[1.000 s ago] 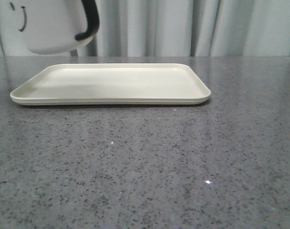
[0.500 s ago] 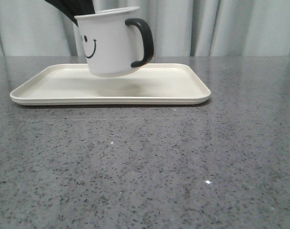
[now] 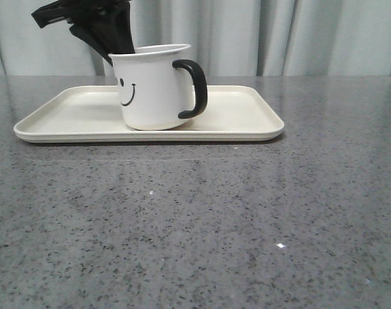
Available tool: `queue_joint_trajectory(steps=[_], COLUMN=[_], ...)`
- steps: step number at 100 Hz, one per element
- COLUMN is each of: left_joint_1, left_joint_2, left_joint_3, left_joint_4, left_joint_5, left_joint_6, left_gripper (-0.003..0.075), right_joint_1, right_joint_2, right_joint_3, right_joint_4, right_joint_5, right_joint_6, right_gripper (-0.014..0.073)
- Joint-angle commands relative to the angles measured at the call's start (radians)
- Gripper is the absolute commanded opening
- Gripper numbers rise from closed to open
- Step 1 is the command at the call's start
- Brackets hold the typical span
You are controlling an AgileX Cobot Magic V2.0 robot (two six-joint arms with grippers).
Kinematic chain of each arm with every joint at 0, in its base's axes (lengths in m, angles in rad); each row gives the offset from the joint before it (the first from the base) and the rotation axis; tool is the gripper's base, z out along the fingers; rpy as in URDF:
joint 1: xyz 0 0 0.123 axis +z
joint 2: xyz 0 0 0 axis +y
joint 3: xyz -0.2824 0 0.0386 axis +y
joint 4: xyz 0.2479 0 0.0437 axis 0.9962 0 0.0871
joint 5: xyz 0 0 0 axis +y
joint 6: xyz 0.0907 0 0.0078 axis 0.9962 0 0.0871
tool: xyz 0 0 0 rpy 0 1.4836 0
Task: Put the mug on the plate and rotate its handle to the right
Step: 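Lower the mug onto the tray and open the left gripper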
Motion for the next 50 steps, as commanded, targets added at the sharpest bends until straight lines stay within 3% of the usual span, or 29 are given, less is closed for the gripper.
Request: queue_joint_trajectory(steps=[1,50], left_joint_1=[-0.009,-0.009], left_joint_2=[-0.04,-0.03], left_joint_3=[-0.032,-0.032], left_joint_4=[-0.022,-0.02], left_joint_5=[-0.04,-0.026], left_joint_6=[0.0,0.0], left_gripper=[-0.002,-0.0018], right_joint_1=[0.001,0.001], right_joint_2=[0.012,0.012], right_joint_3=[-0.035,-0.035], right_joint_4=[-0.002,-0.002], right_joint_5=[-0.072,-0.094], right_joint_6=[-0.006,-0.006], right_gripper=[0.0563,0.0563])
